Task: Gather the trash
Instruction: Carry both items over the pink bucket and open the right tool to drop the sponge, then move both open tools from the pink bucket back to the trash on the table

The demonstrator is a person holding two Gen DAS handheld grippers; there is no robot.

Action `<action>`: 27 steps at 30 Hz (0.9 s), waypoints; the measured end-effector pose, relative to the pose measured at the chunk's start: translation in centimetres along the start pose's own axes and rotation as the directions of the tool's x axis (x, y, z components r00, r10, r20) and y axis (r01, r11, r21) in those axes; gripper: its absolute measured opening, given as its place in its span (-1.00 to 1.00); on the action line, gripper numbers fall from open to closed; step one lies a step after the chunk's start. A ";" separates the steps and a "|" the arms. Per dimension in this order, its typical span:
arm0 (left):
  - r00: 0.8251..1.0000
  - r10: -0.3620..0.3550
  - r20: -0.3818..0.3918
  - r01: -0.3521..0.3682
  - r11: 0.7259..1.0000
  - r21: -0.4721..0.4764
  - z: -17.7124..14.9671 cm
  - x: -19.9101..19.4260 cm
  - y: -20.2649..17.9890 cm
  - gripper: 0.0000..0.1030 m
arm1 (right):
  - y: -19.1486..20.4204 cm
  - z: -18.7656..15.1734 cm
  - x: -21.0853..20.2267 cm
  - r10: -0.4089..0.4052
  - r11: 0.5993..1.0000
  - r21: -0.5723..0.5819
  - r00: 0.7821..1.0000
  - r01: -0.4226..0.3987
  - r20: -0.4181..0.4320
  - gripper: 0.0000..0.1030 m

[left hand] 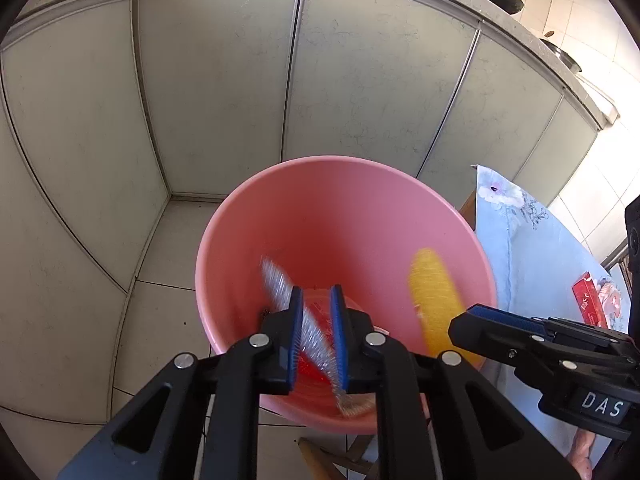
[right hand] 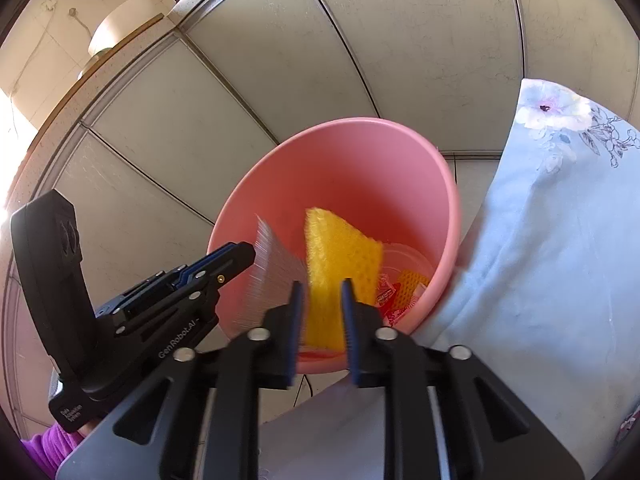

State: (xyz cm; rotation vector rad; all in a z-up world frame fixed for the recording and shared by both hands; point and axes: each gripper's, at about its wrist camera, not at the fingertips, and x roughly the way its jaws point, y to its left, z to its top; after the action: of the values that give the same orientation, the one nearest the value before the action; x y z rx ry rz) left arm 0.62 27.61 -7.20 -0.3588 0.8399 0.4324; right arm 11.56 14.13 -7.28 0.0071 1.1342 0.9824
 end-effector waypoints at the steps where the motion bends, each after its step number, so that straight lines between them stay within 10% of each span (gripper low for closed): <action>1: 1.000 -0.002 0.002 0.002 1.000 0.001 0.0 -0.1 0.0 -0.70 | 0.1 0.2 0.0 0.001 1.000 0.002 1.000 -0.001 0.003 -0.44; 27: 0.985 -0.167 0.052 0.161 0.982 0.103 -0.4 -6.0 -5.8 -0.53 | -1.2 -4.0 -11.3 -0.072 0.997 -0.011 0.982 0.075 0.177 -0.34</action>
State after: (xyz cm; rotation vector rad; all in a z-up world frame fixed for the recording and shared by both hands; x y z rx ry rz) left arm -0.34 21.13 -2.03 -0.3196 0.7628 0.2465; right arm 8.54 4.15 -1.28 0.0368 0.9567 0.9078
